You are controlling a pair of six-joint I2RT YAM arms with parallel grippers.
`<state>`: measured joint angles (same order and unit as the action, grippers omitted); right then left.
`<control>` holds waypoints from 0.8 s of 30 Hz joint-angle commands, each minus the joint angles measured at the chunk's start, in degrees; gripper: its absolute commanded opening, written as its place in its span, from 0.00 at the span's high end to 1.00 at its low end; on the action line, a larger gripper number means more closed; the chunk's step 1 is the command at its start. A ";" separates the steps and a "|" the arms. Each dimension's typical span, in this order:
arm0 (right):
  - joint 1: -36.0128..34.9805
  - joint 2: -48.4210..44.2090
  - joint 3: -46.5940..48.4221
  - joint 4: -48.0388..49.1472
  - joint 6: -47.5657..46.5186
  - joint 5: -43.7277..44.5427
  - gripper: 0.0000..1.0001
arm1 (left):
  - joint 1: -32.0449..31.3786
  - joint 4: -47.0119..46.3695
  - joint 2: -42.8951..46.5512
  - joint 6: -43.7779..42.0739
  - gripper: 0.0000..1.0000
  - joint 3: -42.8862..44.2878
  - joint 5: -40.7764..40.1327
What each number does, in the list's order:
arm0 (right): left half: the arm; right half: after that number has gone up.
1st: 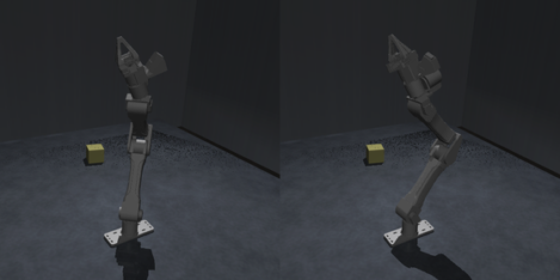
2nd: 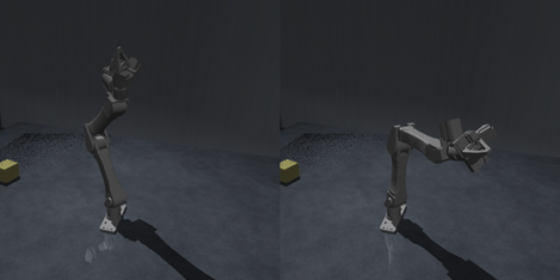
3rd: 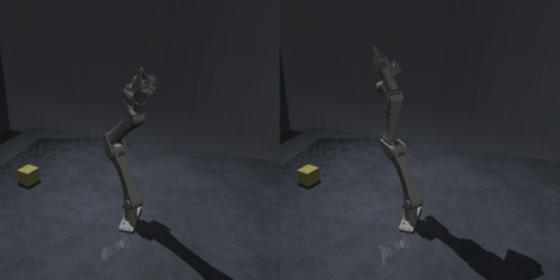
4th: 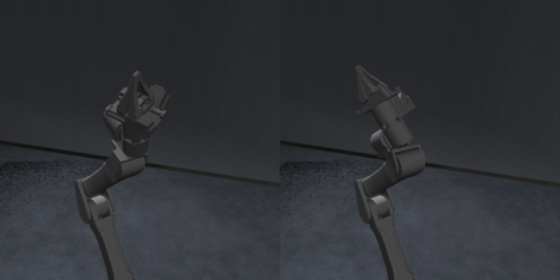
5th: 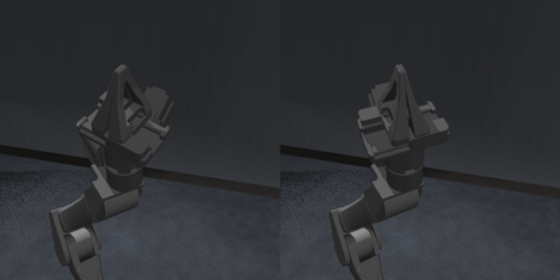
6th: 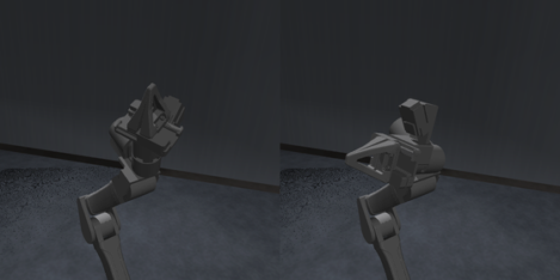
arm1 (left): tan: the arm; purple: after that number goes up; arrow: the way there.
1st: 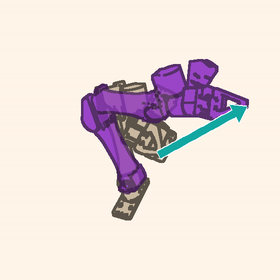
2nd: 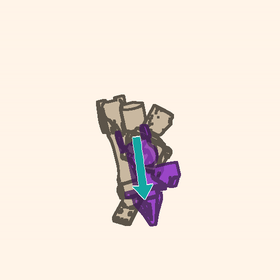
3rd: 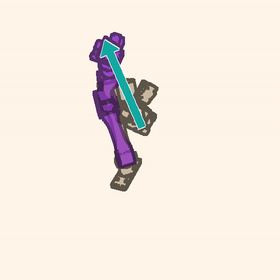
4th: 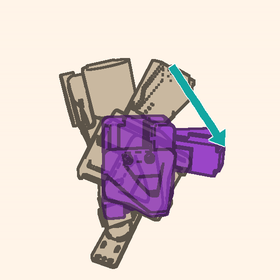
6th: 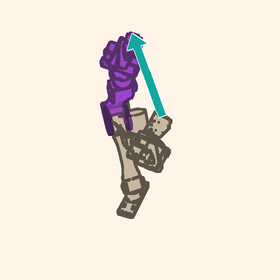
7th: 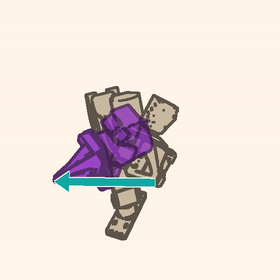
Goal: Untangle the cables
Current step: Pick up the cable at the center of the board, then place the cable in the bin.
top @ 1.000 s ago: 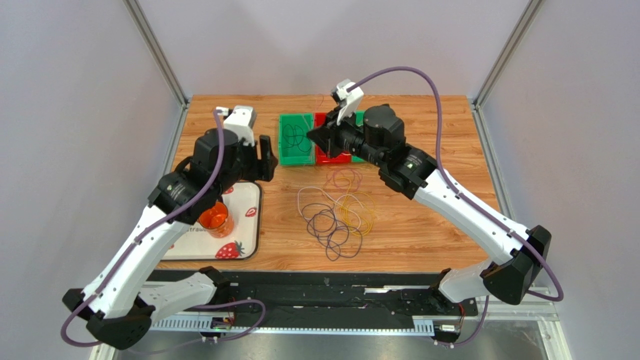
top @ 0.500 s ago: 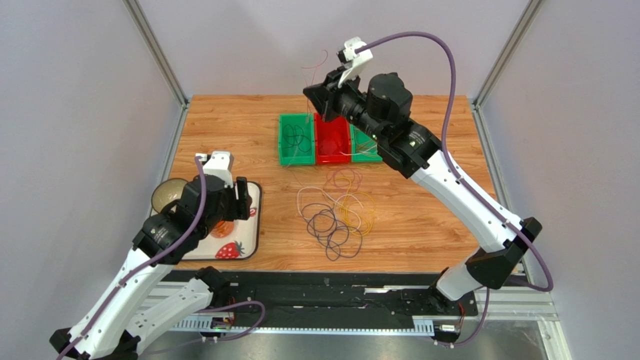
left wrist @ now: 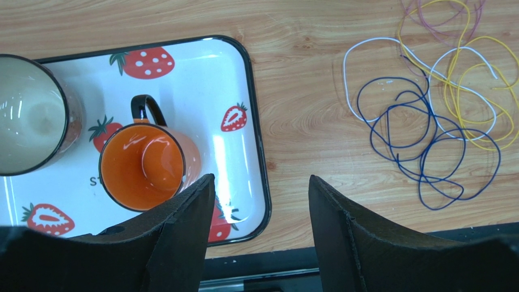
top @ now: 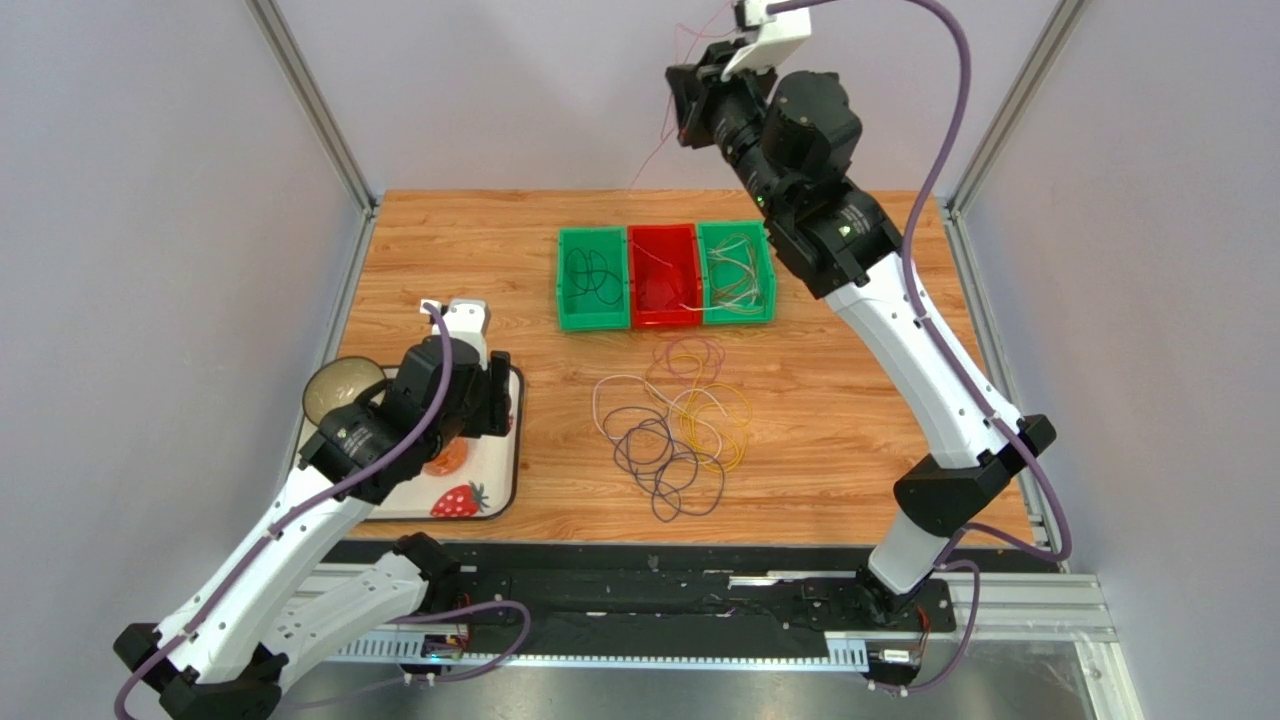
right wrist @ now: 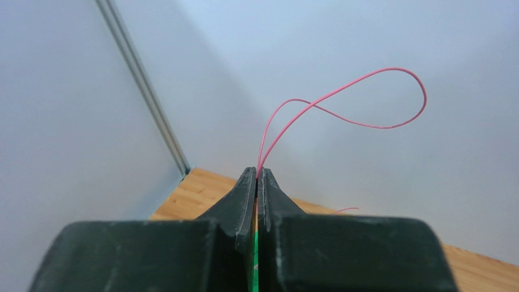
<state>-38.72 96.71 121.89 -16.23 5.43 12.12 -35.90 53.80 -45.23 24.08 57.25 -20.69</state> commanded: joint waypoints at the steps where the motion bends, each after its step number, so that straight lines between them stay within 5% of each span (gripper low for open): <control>1: 2.59 0.94 5.38 1.02 -1.04 2.56 1.00 | -0.05 -0.63 -0.03 -0.34 0.34 0.93 -0.93; 24: 14.37 5.86 -0.16 0.14 0.19 10.02 1.00 | -0.05 -0.80 -1.70 -0.70 0.37 0.75 -0.05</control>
<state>-24.88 101.58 120.77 -17.08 5.15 18.17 -35.90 53.82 -46.89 23.90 57.25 -21.02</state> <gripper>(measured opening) 0.008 0.632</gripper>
